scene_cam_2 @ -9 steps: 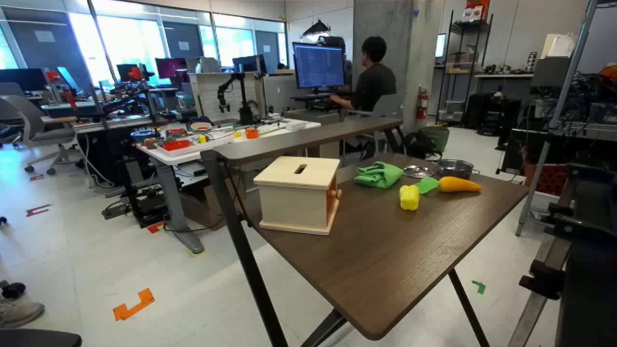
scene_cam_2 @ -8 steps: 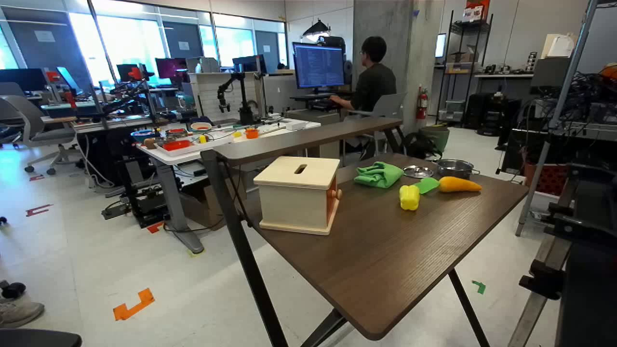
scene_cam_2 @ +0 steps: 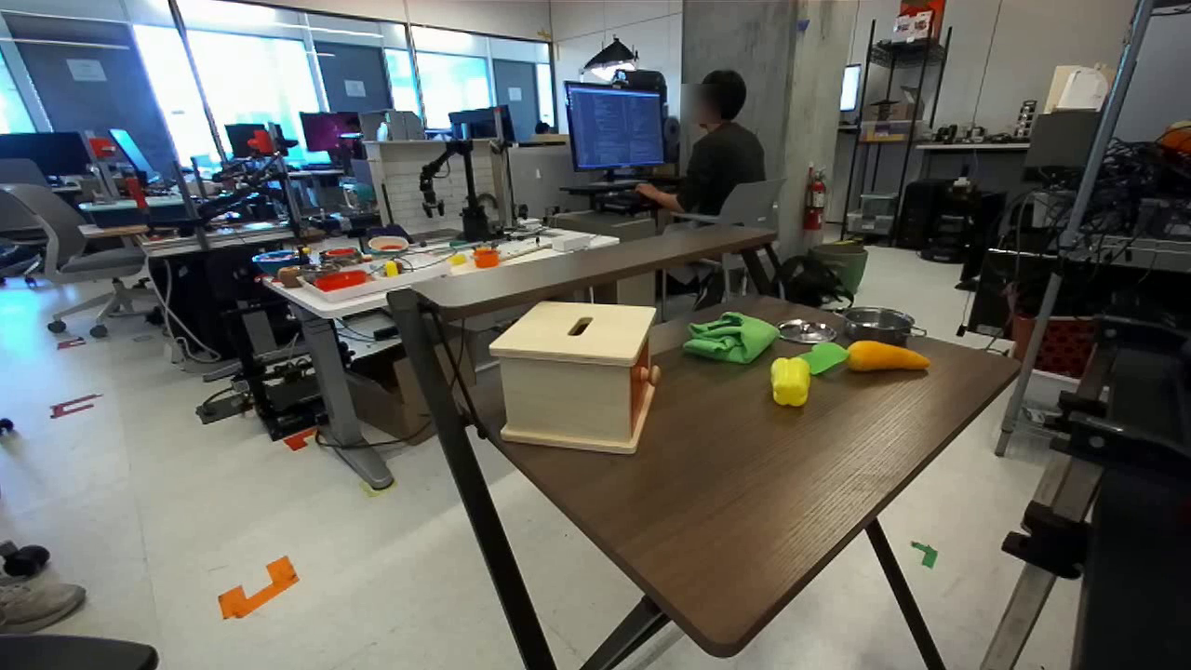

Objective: Move the green towel forward

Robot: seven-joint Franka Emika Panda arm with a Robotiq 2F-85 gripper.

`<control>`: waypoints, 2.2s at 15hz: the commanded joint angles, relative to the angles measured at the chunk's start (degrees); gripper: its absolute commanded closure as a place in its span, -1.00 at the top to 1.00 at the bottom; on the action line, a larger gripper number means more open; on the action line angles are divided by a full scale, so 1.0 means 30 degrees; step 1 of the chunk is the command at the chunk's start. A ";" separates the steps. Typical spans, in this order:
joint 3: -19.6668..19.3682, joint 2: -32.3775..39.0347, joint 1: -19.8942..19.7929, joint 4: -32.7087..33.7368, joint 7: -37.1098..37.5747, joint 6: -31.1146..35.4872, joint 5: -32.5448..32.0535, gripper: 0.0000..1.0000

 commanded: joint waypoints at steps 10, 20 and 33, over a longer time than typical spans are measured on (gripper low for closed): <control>0.0134 0.0983 0.0061 0.0156 0.0081 0.1177 0.0231 1.00; 0.0127 0.9932 0.0289 0.2608 -0.0026 0.7635 0.1409 1.00; -0.0003 2.3194 -0.2371 1.3669 0.0287 0.8205 0.6430 1.00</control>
